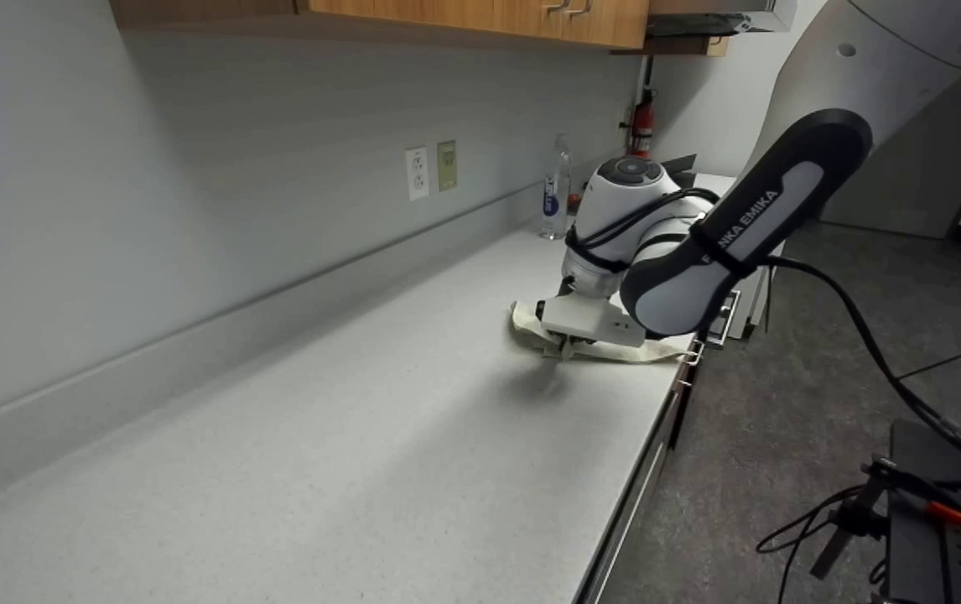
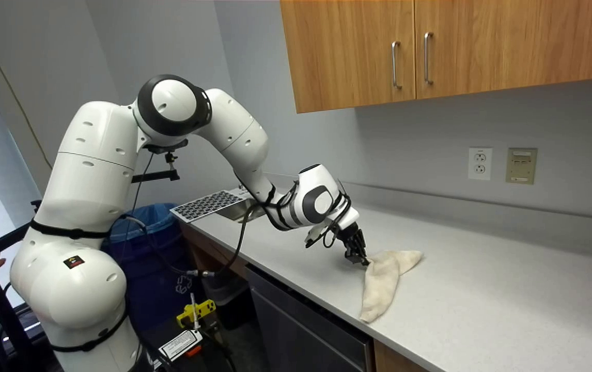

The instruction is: Lay the cloth flat on the countertop

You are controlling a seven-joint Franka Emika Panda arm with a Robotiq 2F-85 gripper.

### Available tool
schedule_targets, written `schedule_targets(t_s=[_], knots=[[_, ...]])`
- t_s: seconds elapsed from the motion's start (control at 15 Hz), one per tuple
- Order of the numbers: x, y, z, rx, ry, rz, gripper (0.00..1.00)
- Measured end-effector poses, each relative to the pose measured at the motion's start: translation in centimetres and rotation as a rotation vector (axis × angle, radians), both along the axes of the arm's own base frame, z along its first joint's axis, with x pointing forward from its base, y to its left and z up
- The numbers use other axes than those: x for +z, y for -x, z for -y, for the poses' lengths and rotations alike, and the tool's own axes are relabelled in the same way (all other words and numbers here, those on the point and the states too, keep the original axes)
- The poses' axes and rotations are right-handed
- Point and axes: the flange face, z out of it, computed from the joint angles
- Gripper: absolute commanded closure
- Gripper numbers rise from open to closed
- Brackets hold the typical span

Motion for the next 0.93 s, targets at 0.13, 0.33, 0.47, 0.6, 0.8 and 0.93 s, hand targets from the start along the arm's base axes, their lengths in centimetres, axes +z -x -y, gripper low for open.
schedule_targets(t_s=[0.13,0.33,0.47,0.6,0.8,0.93], knots=[[0.8,-0.3,1.0,-0.010,0.033,-0.011,0.98],[1.4,-0.3,3.5,-0.007,0.122,-0.042,0.98],[1.7,-0.3,5.5,-0.001,0.196,-0.055,0.98],[2.0,-0.3,7.2,0.002,0.272,-0.053,0.98],[2.7,-0.8,8.8,-0.002,0.381,-0.031,0.98],[2.9,-1.2,9.4,-0.006,0.448,-0.015,0.98]])
